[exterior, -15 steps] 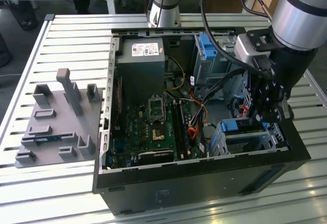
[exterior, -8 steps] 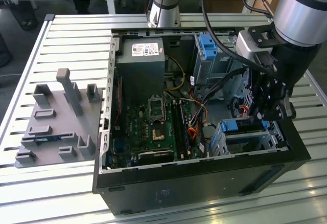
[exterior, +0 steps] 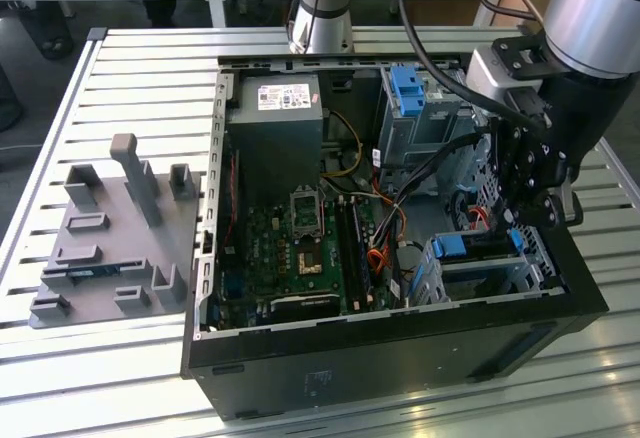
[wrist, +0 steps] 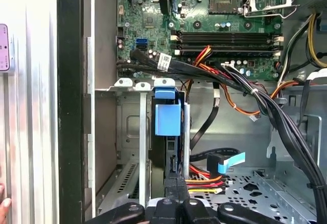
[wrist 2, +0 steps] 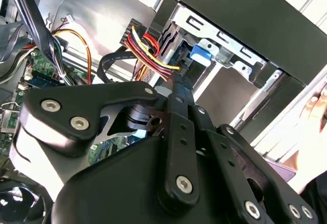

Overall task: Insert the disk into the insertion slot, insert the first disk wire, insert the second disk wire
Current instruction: 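Insert the first disk wire, then insert the second disk wire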

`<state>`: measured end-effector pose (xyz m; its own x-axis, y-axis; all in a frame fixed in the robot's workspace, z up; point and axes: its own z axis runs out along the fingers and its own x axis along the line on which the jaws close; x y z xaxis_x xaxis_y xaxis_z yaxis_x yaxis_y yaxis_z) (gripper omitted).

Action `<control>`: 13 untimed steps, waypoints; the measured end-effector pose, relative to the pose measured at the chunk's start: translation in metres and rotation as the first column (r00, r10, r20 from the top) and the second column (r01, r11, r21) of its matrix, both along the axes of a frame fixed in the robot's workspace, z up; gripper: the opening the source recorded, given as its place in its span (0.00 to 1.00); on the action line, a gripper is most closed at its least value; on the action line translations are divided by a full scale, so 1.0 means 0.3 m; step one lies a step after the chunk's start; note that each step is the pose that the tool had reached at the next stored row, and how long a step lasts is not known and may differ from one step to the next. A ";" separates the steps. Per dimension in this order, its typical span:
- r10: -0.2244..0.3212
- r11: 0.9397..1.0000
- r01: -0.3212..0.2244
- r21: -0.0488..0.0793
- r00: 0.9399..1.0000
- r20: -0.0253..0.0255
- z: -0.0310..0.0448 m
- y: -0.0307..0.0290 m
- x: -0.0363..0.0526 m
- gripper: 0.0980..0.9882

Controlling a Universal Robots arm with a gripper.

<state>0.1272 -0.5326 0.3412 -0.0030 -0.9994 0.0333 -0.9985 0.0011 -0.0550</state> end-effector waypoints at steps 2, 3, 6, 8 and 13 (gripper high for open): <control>0.000 1.000 0.000 0.000 1.000 -0.003 0.002 0.000 0.000 0.01; 0.000 1.000 0.000 0.000 1.000 -0.003 0.002 0.000 0.000 0.01; 0.000 1.000 0.000 0.000 1.000 -0.003 0.004 0.000 0.001 0.01; 0.000 1.000 0.000 0.000 1.000 -0.004 0.005 0.000 0.001 0.01; 0.000 1.000 0.000 0.000 1.000 -0.004 0.006 0.000 0.001 0.01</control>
<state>0.1274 -0.5326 0.3431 -0.0030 -0.9994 0.0335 -0.9987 0.0013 -0.0514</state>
